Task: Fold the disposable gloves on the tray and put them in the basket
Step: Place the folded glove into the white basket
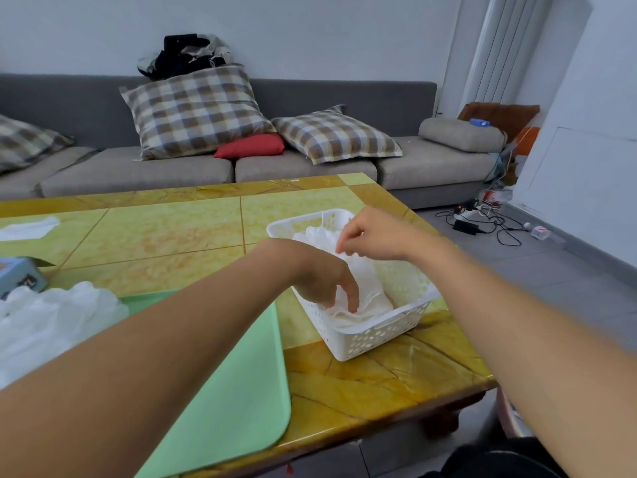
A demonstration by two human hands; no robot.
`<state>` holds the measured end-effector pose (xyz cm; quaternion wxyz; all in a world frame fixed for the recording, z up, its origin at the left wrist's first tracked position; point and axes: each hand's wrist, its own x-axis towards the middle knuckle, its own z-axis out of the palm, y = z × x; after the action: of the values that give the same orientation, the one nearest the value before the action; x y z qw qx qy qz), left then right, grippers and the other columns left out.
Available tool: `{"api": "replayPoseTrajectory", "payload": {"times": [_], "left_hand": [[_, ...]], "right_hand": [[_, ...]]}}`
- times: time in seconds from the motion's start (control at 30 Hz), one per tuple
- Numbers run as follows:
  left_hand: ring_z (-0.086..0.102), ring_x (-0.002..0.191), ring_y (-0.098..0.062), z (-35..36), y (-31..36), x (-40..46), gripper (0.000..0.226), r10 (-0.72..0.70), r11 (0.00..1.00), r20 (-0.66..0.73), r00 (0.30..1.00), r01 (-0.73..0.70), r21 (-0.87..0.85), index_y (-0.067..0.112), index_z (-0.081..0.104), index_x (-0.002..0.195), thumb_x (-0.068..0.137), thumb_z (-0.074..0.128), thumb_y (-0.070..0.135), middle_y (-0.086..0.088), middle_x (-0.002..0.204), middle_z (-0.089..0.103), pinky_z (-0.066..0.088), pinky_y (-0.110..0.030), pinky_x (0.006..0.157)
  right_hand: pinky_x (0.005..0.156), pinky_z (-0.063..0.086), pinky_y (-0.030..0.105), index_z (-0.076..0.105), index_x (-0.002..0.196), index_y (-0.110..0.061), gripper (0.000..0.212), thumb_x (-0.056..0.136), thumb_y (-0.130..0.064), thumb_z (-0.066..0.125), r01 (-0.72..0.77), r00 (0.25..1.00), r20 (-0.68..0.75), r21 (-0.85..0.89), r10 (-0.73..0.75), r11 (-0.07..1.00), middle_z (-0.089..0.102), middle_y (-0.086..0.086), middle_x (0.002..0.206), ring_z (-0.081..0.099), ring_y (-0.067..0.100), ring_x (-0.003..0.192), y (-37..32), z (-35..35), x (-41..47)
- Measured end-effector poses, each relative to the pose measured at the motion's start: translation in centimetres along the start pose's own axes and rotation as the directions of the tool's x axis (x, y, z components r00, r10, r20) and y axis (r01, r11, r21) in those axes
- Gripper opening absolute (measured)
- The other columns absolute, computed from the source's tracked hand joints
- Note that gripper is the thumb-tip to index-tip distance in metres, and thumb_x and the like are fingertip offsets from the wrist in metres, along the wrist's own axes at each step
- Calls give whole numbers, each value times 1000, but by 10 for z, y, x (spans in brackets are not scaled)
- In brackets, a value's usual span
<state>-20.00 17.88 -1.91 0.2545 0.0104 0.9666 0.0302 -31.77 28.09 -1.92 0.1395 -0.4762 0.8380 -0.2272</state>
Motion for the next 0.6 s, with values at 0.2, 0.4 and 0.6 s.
{"api": "replayPoseTrajectory", "payload": {"times": [0.2, 0.4, 0.6], "left_hand": [[53, 118, -20, 4, -2, 3, 35, -13, 1000, -3, 1000, 13, -17, 34, 67, 120, 103, 46, 12, 5, 131, 58, 41, -26, 90], [57, 105, -16, 3, -10, -1, 33, 12, 997, -189, 982, -25, -67, 39, 67, 94, 99, 48, 12, 12, 109, 62, 47, -30, 94], [53, 76, -18, 2, -33, -17, 18, -51, 998, -528, 848, 62, 3, 28, 62, 70, 84, 55, 19, 14, 68, 54, 50, -33, 69]], "right_hand": [[94, 48, 37, 56, 135, -19, 60, 82, -35, 76, -35, 989, 113, -420, 91, 907, 52, 8, 135, 52, 29, 120, 12, 40, 33], [100, 44, 40, 37, 151, -25, 88, 77, -45, 81, -26, 991, 110, -414, 79, 910, 47, 9, 149, 44, 34, 134, 13, 32, 32], [75, 56, 34, 67, 115, -29, 62, 60, -35, 97, 42, 994, 106, -163, -25, 986, 59, -7, 111, 62, 15, 94, -3, 18, 6]]}}
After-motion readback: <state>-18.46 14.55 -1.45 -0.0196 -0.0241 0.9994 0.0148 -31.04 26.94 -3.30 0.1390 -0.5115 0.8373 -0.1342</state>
